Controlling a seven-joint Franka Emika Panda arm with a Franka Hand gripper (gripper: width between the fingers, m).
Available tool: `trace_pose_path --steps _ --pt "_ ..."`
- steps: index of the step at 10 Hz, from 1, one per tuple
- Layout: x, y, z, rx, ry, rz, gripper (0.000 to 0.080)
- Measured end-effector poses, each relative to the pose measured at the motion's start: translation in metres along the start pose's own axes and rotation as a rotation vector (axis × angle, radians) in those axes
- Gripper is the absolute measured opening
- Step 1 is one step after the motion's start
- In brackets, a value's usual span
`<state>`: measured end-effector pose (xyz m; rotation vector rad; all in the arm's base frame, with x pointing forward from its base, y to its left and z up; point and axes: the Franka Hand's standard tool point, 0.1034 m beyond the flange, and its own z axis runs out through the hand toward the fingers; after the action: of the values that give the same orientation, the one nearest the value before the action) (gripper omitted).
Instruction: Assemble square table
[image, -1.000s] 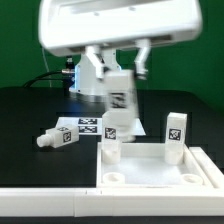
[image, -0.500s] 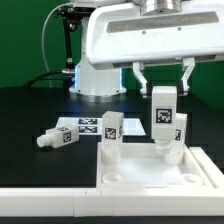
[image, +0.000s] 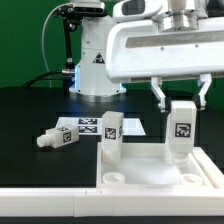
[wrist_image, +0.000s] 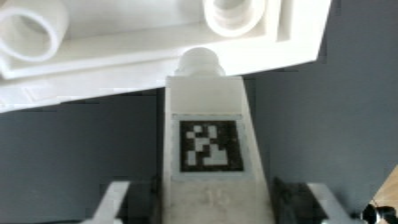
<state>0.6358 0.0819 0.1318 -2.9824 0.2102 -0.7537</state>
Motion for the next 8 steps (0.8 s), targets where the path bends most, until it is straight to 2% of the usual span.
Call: trace_pose_path --steps 4,8 --pt "-0.019 -0.020 0.013 0.008 -0.017 -0.021 0.0285" --pt "-0.024 -0.018 0.019 0.002 -0.022 -0.031 0.0286"
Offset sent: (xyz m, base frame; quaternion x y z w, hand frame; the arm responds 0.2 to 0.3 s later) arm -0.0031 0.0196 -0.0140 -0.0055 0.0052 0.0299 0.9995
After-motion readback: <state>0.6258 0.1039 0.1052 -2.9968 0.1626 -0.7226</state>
